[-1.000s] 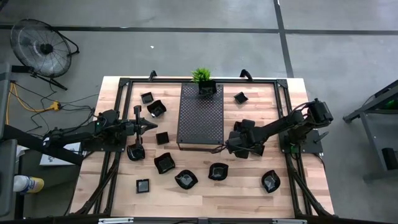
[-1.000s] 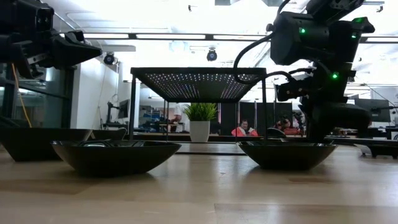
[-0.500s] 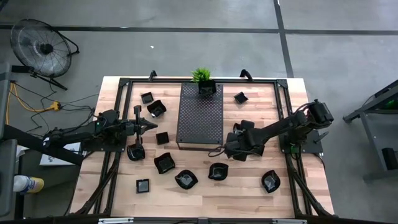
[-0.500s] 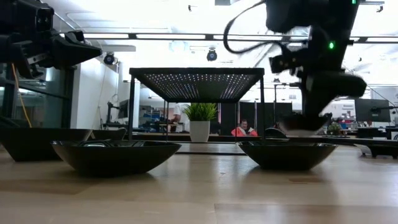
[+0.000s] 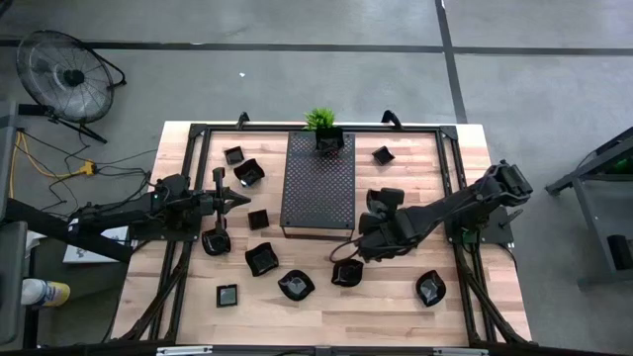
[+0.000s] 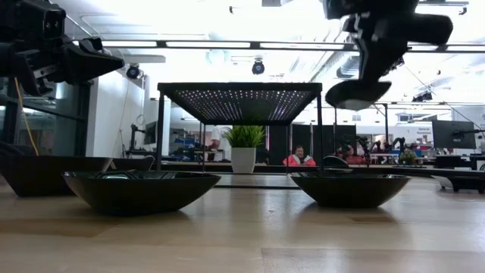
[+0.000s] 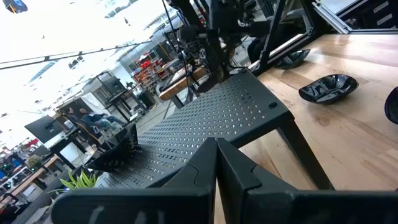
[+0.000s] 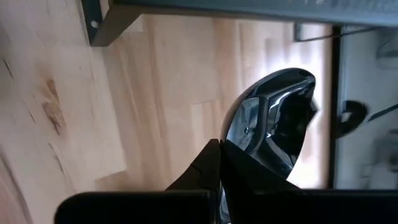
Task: Pick & Place Mini shaped plates
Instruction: Put the leaf shaped plate on the shelf
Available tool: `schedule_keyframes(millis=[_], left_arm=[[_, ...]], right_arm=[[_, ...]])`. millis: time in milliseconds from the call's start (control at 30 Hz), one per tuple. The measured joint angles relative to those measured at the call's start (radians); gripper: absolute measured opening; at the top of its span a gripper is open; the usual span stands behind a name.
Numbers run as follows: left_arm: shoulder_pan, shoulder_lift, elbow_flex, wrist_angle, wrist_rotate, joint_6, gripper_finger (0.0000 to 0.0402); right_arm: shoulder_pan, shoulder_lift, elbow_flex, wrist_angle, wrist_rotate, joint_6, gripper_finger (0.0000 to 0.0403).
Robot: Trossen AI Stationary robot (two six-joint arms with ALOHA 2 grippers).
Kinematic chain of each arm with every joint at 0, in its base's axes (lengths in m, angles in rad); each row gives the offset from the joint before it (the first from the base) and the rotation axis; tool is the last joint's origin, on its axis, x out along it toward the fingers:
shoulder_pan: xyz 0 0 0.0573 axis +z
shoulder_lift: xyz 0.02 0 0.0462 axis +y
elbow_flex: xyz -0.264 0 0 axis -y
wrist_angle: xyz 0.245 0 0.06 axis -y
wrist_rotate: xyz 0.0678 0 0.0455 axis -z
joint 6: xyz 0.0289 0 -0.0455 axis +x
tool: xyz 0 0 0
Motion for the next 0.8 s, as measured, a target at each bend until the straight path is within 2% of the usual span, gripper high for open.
schedule_keyframes(millis=[167,433,600,800], left_arm=[[0.0,0.0,0.0,0.0,0.0,0.0,0.0001],[0.0,0.0,0.0,0.0,0.0,0.0,0.0001],[0.0,0.0,0.0,0.0,0.0,0.0,0.0001],[0.0,0.0,0.0,0.0,0.0,0.0,0.0001]], right_arm=[[0.001,0.0,0.06,-0.058,0.051,-0.078,0.0],[-0.023,0.0,0.097,-0.016,0.105,-0.394,0.0],[-0.071,0.0,0.099,0.096,0.1,-0.596,0.0],[-0.15,0.0,0.099,0.329,0.059,-0.815,0.0]])
